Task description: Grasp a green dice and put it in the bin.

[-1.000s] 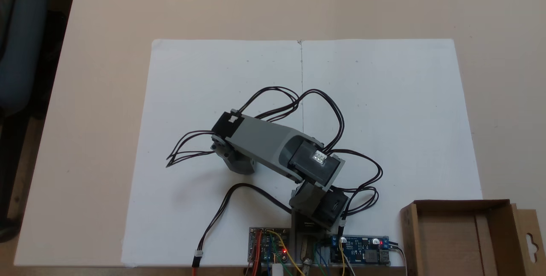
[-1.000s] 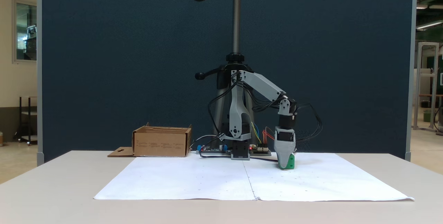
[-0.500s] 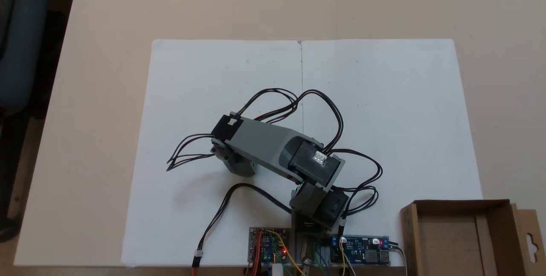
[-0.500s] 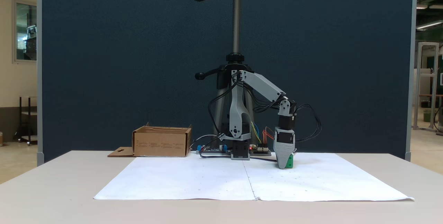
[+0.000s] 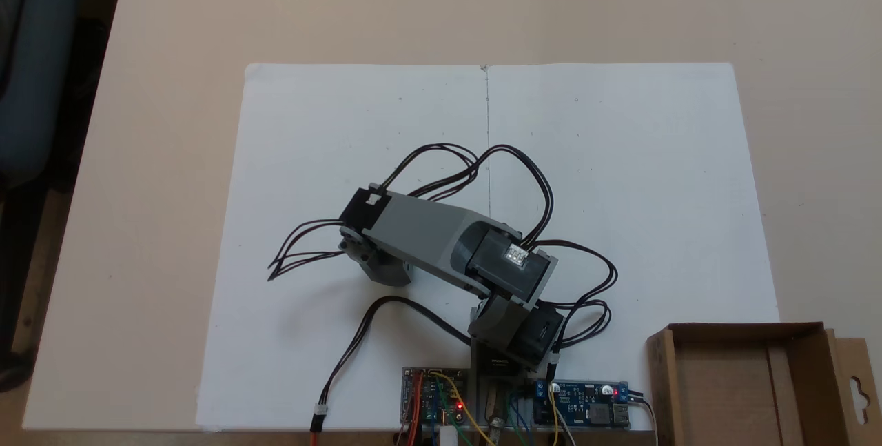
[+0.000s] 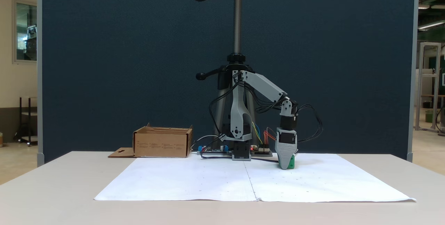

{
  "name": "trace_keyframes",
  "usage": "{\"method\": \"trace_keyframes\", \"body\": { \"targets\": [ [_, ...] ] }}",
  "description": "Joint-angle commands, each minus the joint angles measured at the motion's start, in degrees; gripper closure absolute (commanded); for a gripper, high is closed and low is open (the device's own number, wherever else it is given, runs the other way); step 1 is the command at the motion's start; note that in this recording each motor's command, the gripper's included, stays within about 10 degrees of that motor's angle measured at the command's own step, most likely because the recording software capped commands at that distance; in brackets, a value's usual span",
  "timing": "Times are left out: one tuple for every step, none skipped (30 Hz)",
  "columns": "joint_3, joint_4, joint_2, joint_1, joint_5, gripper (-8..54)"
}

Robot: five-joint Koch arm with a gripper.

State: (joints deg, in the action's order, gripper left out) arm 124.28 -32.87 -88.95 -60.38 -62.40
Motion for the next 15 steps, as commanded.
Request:
{"method": "trace_keyframes", "body": {
  "targets": [
    [0.4, 6.2, -0.3, -1.2, -4.2, 19.2],
    [0.5, 6.3, -0.3, -1.2, -4.4, 23.9],
    [0.7, 6.3, -0.3, -1.2, -4.5, 27.2],
    [0.8, 6.5, -0.3, -1.2, -4.6, 29.7],
    [0.9, 6.7, -0.3, -1.2, -4.5, 30.8],
    [1.0, 6.9, -0.3, -1.2, -4.5, 31.0],
    [1.0, 6.9, -0.3, -1.2, -4.5, 31.5],
    [1.0, 6.9, -0.3, -1.1, -4.5, 33.6],
    [1.0, 6.9, -0.3, -1.1, -4.5, 33.6],
    [1.0, 6.9, -0.3, -1.1, -4.5, 33.6],
    [1.0, 6.9, -0.4, -0.8, -4.4, 33.6],
    [1.0, 6.9, -0.5, -0.6, -4.3, 33.6],
    [1.0, 6.8, -0.7, -0.4, -4.2, 33.6],
    [1.0, 6.8, -1.5, 0.4, -4.1, 33.6],
    [1.0, 6.7, -2.4, 1.6, -4.0, 33.6]
  ]
}}
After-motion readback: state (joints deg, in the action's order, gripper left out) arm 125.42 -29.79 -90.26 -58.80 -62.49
